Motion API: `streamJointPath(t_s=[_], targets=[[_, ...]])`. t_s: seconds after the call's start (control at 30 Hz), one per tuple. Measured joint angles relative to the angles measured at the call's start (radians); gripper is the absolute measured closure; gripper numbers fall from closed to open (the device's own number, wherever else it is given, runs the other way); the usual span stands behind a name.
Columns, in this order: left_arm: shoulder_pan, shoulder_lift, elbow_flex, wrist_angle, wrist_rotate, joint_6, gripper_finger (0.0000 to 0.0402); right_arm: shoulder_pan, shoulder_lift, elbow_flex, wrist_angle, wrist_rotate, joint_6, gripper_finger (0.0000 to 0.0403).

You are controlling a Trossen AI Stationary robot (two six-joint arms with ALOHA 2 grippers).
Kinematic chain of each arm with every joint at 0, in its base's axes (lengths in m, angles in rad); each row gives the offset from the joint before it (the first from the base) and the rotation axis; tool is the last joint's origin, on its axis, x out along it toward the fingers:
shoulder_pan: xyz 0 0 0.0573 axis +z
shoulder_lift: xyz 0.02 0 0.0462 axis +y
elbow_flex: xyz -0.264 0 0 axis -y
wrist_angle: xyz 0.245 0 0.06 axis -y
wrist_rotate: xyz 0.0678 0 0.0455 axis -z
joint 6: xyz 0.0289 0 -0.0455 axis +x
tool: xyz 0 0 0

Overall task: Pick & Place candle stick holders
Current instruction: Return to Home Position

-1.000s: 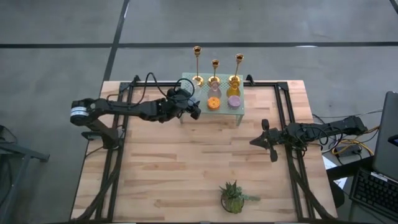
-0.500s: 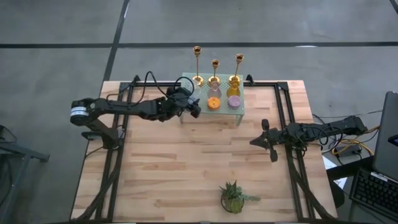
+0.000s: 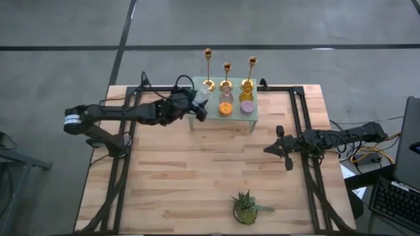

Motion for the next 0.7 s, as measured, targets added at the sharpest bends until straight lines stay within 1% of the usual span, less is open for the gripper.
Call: streamJointPath(t_s=[0.07,0.17,0.27,0.33,0.4,0.43,0.47,0.57,0.63,0.7], targets=[[-0.006,-0.029,-0.001,-0.031,0.032,-0.006,0.0112,0.0,0.0,0.0,0.0,0.0,0.0,0.0385],[-0.028,-0.063,-0.035,-0.035,0.089,-0.038,0.016,0.0,0.0,0.0,0.001,0.0,0.0,0.0385],[-0.08,-0.085,-0.105,0.04,0.185,-0.051,0.0234,0.0,0.0,0.0,0.0,0.0,0.0,0.0385],[-0.143,-0.088,-0.173,0.148,0.248,-0.042,0.0296,0.0,0.0,0.0,0.001,0.0,0.0,0.0385],[-0.222,-0.09,-0.246,0.263,0.278,0.002,0.0359,0.0,0.0,0.0,0.0,0.0,0.0,0.0385],[-0.264,-0.096,-0.279,0.312,0.281,0.032,0.038,0.0,0.0,0.0,0.001,0.0,0.0,0.0385],[-0.307,-0.104,-0.31,0.36,0.281,0.066,0.0388,0.0,0.0,0.0,0.0,0.0,0.0,0.0385],[-0.41,-0.159,-0.398,0.421,0.264,0.148,0.0387,0.0,-0.001,0.0,0.0,0.0,0.0,0.0385],[-0.45,-0.199,-0.458,0.467,0.249,0.148,0.0387,0.0,-0.001,0.0,0.0,0.0,0.0,0.0385],[-0.464,-0.258,-0.511,0.482,0.253,0.158,0.0391,0.0,0.0,0.0,0.001,0.0,0.0,0.0385]])
